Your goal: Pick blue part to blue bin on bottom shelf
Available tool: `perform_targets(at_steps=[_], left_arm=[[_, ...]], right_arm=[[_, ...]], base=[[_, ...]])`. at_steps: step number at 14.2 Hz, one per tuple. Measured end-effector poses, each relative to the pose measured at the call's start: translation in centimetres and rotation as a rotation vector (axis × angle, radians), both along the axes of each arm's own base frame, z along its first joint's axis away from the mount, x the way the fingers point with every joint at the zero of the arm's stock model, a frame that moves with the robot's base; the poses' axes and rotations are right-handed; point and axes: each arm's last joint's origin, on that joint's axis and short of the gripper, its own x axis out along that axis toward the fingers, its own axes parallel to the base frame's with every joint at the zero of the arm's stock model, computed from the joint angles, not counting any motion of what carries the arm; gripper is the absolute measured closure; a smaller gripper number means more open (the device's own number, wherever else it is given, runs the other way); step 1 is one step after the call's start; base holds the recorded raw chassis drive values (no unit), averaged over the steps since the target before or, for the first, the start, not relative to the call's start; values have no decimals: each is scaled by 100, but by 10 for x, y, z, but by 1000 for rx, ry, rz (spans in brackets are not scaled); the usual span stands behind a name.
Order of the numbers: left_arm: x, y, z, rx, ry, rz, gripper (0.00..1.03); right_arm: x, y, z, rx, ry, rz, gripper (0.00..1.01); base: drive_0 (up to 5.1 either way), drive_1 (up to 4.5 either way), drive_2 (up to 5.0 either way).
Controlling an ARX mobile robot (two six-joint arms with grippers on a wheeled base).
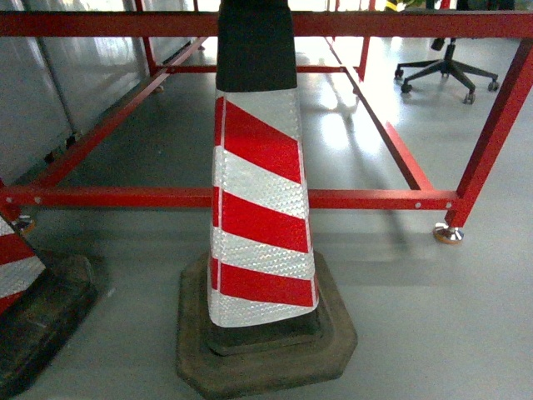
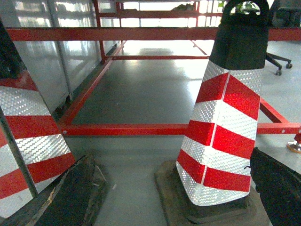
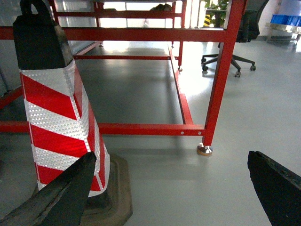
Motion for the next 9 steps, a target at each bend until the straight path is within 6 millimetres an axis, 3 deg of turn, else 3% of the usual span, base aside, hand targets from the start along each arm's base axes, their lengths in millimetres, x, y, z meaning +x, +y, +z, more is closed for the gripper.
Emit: perform_targets(at_steps=[9], left_arm=[[0,0,0,4,-1,1,5]], right_arm=[[0,0,0,1,-1,0,3]], base=[[0,0,0]])
